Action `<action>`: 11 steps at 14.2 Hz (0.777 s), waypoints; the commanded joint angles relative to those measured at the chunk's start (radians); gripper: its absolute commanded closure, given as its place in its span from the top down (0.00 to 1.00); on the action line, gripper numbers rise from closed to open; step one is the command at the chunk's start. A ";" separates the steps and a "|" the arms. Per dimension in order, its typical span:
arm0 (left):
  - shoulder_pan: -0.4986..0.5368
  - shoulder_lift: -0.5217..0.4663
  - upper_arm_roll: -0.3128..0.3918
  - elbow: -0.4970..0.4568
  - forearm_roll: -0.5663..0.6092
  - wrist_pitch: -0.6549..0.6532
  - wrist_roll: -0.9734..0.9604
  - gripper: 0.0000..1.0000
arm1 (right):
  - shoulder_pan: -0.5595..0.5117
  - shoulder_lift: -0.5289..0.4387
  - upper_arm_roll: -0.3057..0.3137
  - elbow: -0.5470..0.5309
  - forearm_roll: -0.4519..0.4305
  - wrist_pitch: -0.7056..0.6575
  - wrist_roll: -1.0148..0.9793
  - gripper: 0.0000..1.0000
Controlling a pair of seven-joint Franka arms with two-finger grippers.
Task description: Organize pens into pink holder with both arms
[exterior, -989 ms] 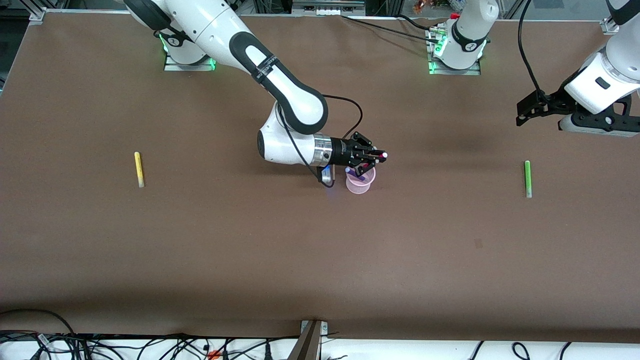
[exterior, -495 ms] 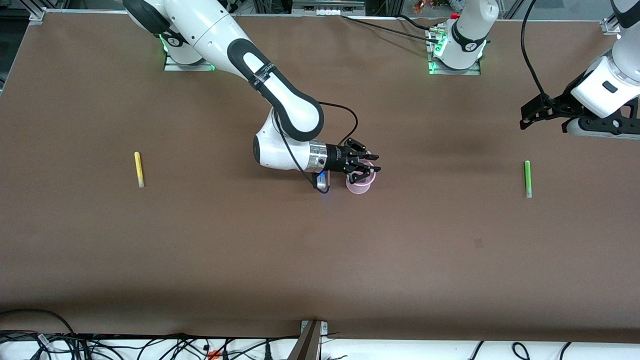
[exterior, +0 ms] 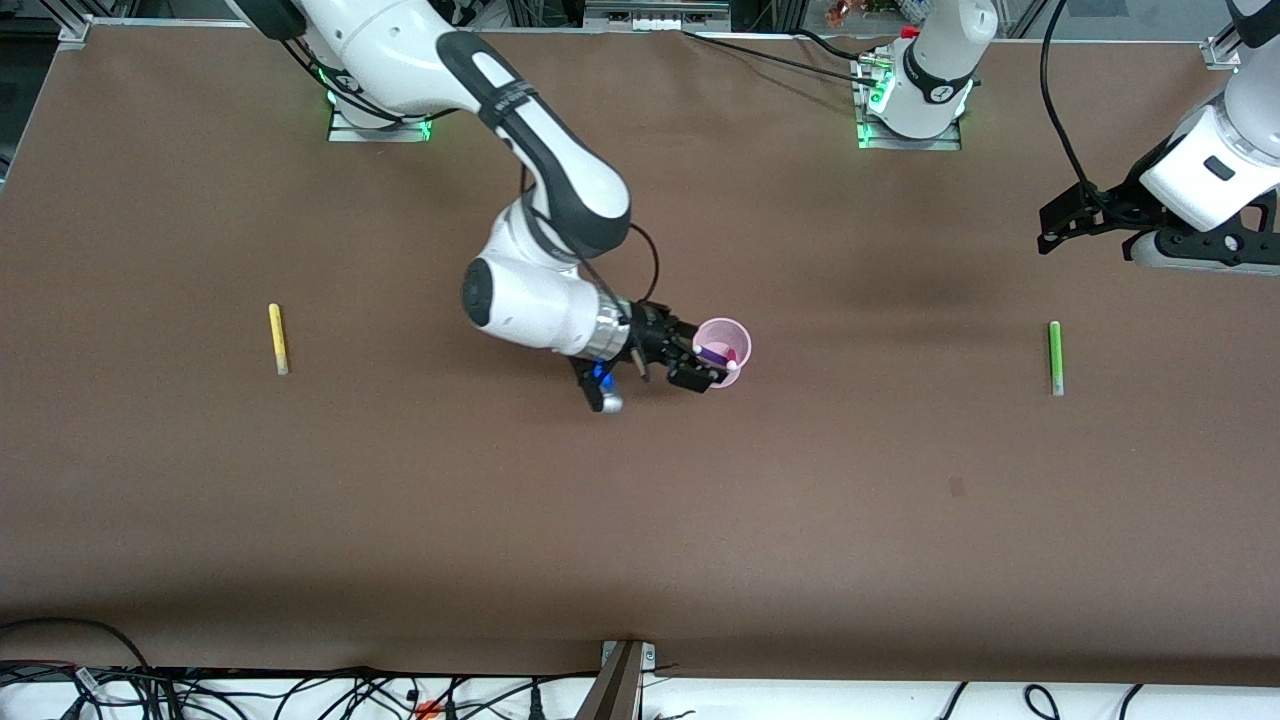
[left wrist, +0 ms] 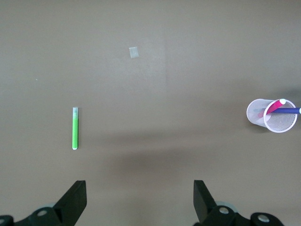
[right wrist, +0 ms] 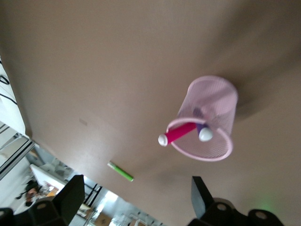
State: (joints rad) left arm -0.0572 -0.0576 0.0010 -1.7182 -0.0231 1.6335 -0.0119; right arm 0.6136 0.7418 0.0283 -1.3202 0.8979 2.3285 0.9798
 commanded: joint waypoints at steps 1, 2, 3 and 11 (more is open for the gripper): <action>-0.001 0.012 -0.007 0.037 -0.012 -0.038 -0.014 1.00 | -0.002 -0.096 -0.103 -0.028 -0.141 -0.160 -0.010 1.00; 0.000 0.010 -0.006 0.037 -0.012 -0.050 -0.014 1.00 | -0.002 -0.117 -0.144 -0.027 -0.227 -0.235 -0.012 1.00; 0.000 0.007 -0.006 0.041 -0.012 -0.070 -0.014 1.00 | 0.000 -0.142 -0.172 -0.027 -0.316 -0.291 -0.027 1.00; 0.004 -0.104 -0.053 0.045 -0.017 -0.129 -0.013 1.00 | -0.062 -0.503 -0.326 -0.203 -0.528 -0.610 -0.408 1.00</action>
State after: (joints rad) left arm -0.0608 -0.1305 -0.0484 -1.6695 -0.0281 1.5215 -0.0185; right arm 0.5951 0.4010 -0.2963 -1.3693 0.4370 1.7550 0.7002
